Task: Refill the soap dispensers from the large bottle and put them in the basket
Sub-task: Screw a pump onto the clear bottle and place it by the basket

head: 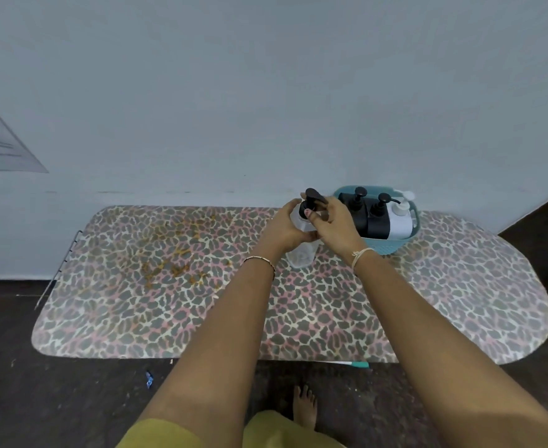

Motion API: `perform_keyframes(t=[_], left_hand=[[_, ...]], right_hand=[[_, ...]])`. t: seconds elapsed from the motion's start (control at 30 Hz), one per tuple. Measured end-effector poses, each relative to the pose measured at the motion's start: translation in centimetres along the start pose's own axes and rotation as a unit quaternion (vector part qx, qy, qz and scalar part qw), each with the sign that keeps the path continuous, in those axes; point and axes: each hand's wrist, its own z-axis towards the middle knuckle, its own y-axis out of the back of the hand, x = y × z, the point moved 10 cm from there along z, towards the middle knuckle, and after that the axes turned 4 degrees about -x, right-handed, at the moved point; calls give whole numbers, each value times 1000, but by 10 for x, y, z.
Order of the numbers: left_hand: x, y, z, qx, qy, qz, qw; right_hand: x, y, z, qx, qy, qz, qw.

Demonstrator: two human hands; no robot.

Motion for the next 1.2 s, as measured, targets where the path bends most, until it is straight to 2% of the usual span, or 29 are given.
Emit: perform_keyframes(t=[0.23,0.43,0.63,0.83,0.93,1.2], left_hand=[[0,0,1,3,-3,-9,1000],[1,4,3,12,-15,17,1000],[4,7,6,45,-41,31,998],[11,7,11,67,-49,32,996],[11,5,14,80,-51,36,995],[2,9,13,50,-85,48,994]], right_hand=[[2,11,-5,-87,21,2,996],[-5,-2,-11,-33,28,25,999],[-4,-4,-10,-72,26,-8,997],[10,-4,-10,-42,27,-10,999],[11,2,-8,-63,30,-38,997],[11,4,-13,-103,57,-116,986]])
